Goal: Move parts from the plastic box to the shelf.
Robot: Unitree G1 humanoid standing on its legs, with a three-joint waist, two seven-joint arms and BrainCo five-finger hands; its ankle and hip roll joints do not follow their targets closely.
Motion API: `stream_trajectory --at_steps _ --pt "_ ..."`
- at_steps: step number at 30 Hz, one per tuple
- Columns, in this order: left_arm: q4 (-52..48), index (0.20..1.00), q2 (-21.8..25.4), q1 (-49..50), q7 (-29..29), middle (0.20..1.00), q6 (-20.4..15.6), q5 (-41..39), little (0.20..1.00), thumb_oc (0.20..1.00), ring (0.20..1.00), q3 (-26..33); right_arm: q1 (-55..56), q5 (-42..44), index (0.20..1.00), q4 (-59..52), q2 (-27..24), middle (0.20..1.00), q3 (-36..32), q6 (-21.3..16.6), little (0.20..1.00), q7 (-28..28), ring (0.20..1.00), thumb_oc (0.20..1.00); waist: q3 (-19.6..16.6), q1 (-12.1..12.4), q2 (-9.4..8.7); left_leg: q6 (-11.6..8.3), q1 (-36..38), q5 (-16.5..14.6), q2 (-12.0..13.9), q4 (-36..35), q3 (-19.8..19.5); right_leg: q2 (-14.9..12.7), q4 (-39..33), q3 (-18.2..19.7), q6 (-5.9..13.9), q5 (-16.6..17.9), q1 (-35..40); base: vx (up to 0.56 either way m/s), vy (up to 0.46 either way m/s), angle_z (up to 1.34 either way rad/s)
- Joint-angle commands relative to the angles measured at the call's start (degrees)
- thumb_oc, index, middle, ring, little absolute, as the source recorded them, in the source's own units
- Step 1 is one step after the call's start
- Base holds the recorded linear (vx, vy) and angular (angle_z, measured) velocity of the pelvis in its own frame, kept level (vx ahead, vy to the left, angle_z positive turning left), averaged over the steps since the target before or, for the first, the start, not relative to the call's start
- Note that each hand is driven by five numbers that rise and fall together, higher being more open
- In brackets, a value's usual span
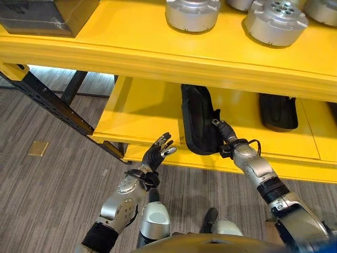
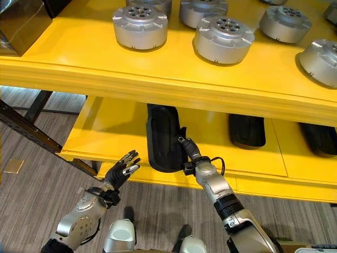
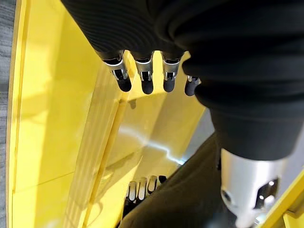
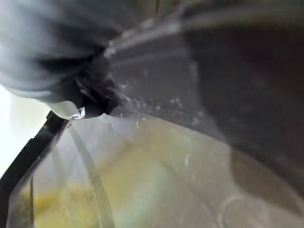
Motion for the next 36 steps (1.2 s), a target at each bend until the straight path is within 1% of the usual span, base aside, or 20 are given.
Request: stream_trajectory --at_steps 1,2,3,6,7,8,13,14,15,16,17,19,22,26,31,36 --pt "-3.53 1.0 0.47 -2.07 0.22 1.0 -1.09 -3.12 1.0 1.0 1.0 -2.13 -6.11 3.32 0.2 -3.13 0.08 0.2 -3.73 -2.25 0.2 -1.73 0.2 0.2 0.23 2.14 0.61 1.31 -1.35 -3.11 -0.24 4.86 0.52 -2.37 9.36 -3.82 2.0 -3.4 -2.68 -0.05 0.027 0.04" --pt "-3.29 1.0 0.57 -2.67 0.39 1.0 -1.13 -3.76 1.0 1.0 1.0 -2.29 -7.08 6.15 0.2 -2.41 0.04 0.2 -3.66 -1.4 0.2 -1.93 0.2 0.2 0.88 2.31 0.78 1.26 -2.01 -3.08 -0.17 5.24 0.44 -2.54 9.84 -4.0 1.96 -3.5 -3.15 -0.06 0.022 0.04" --pt "-3.23 1.0 0.8 -3.08 0.55 1.0 -1.0 -4.51 1.0 1.0 1.0 -2.24 -7.9 6.59 0.2 -1.91 0.2 0.2 -3.86 -0.91 0.2 -2.31 0.2 0.2 1.32 2.39 0.92 1.17 -2.39 -3.04 -0.15 5.39 0.35 -2.63 10.22 -4.12 1.95 -3.61 -3.5 -0.09 0.014 0.02" --pt "-2.89 1.0 1.17 -5.06 -0.12 1.0 -1.39 -5.05 1.0 1.0 1.0 -2.5 -10.8 3.19 0.2 0.2 -0.12 0.2 -4.34 -1.58 0.2 -4.46 0.2 0.2 3.26 2.69 1.38 1.11 -4.45 -3.05 -0.09 6.39 -0.02 -2.96 11.68 -4.26 1.88 -3.93 -5.28 -0.14 0.0 0.05" --pt "-3.21 1.0 1.33 -6.39 -0.36 1.0 -1.49 -5.0 1.0 1.0 1.0 -2.93 -12.91 -0.31 0.2 1.94 -1.09 0.2 -4.76 -2.63 0.2 -5.5 0.2 0.2 4.55 2.85 1.75 1.12 -5.88 -3.09 -0.03 7.19 -0.28 -3.22 12.81 -4.32 1.76 -4.14 -6.58 -0.21 0.001 0.08" --pt "-2.94 1.0 1.41 -7.34 -0.59 1.0 -1.86 -5.06 1.0 1.0 1.0 -3.21 -14.57 -1.87 0.2 3.31 -1.83 0.2 -5.07 -3.51 0.2 -5.73 0.2 0.2 5.35 2.89 1.98 1.17 -7.0 -3.07 0.03 7.77 -0.42 -3.37 13.62 -4.25 1.67 -4.21 -7.7 -0.22 0.004 0.04" --pt "-2.64 1.0 1.75 -10.48 0.72 1.0 -2.82 -6.17 1.0 1.0 1.0 -4.25 -19.91 -0.91 0.2 6.42 -5.24 0.2 -5.73 -4.15 0.2 -6.56 0.2 0.2 8.65 2.74 2.67 0.98 -10.82 -2.88 0.23 9.76 -0.65 -3.9 16.48 -4.08 1.43 -4.53 -11.57 -0.16 0.012 0.02" --pt "-2.54 1.0 1.72 -10.66 0.91 1.0 -3.02 -6.48 1.0 1.0 1.0 -4.32 -20.37 -0.53 0.2 6.65 -5.64 0.2 -5.75 -3.89 0.2 -6.59 0.2 0.2 8.83 2.7 2.72 0.94 -11.32 -2.84 0.29 9.99 -0.67 -3.94 16.75 -4.0 1.41 -4.54 -12.07 -0.14 0.031 -0.02" --pt "-2.53 1.0 1.81 -11.16 0.84 1.0 -4.05 -7.14 1.0 1.0 1.0 -4.4 -21.75 -2.72 0.2 7.23 -6.83 0.2 -5.47 -4.05 0.2 -7.18 0.2 0.2 8.83 2.59 2.78 0.92 -13.39 -2.8 0.43 10.61 -0.51 -4.21 17.27 -3.77 1.58 -4.31 -14.31 -0.09 0.031 -0.03" --pt "-2.76 1.0 1.89 -11.37 0.65 1.0 -4.67 -7.37 1.0 1.0 1.0 -4.59 -22.43 -3.58 0.2 7.3 -7.56 0.2 -5.25 -4.38 0.2 -7.24 0.2 0.2 8.83 2.46 2.73 0.44 -13.98 -3.88 0.44 11.29 -0.87 -4.42 18.04 -3.17 2.3 -5.15 -15.01 -0.11 0.028 -0.06" --pt "-3.27 1.0 2.17 -11.68 0.85 1.0 -4.99 -7.58 1.0 1.0 1.0 -4.71 -23.25 -3.94 0.2 7.23 -8.33 0.2 -5.3 -4.44 0.2 -7.38 0.2 0.2 8.83 2.37 2.75 0.47 -15.25 -3.91 0.62 11.68 -0.85 -4.56 18.54 -3.11 2.37 -5.15 -16.35 -0.08 0.012 -0.09" --pt "-4.08 1.0 2.75 -12.22 2.09 1.0 -5.04 -8.37 1.0 1.0 1.0 -5.0 -25.12 -5.69 0.2 7.19 -9.99 0.2 -5.4 -4.4 0.2 -7.81 0.2 0.2 8.83 2.24 2.74 0.57 -17.63 -4.03 0.8 12.43 -0.95 -4.78 19.77 -2.78 2.51 -5.25 -19.02 -0.13 0.001 -0.09" --pt "-3.95 1.0 3.04 -12.96 2.28 1.0 -5.49 -8.56 1.0 1.0 1.0 -5.12 -28.71 -5.14 0.2 8.23 -12.39 0.2 -4.88 -3.64 0.2 -9.16 0.2 0.2 8.83 2.19 2.48 0.59 -20.78 -4.12 1.16 13.54 -0.93 -4.84 21.45 -2.59 2.54 -5.41 -22.5 -0.11 -0.007 -0.02" --pt "-4.24 1.0 3.54 -13.39 2.71 1.0 -5.75 -9.09 1.0 1.0 1.0 -5.11 -31.84 -5.27 0.2 10.09 -14.79 0.2 -4.16 -3.02 0.2 -9.9 0.2 0.2 8.83 2.07 2.49 0.54 -23.17 -4.2 1.48 14.27 -0.8 -4.77 22.83 -2.35 2.47 -5.83 -25.27 -0.07 0.01 -0.03" --pt "-3.82 1.0 3.79 -13.83 4.37 1.0 -7.92 -11.1 1.0 1.0 1.0 -5.44 -35.34 -6.05 0.2 12.16 -17.38 0.2 -1.79 -2.83 0.2 -10.87 0.2 0.2 8.83 1.89 2.59 0.6 -25.91 -4.38 1.85 15.44 -0.85 -5.0 24.9 -2.13 2.16 -6.52 -28.56 -0.06 0.025 -0.01" --pt "-3.23 1.0 4.19 -14.39 4.56 1.0 -7.61 -11.28 1.0 1.0 1.0 -5.53 -37.88 -5.43 0.2 13.89 -18.23 0.2 -0.88 -2.51 0.2 -12.13 0.2 0.2 8.83 2.07 2.43 0.76 -27.55 -4.75 2.07 16.27 -0.96 -5.42 26.32 -2.43 2.23 -6.84 -30.42 -0.05 -0.007 0.0"
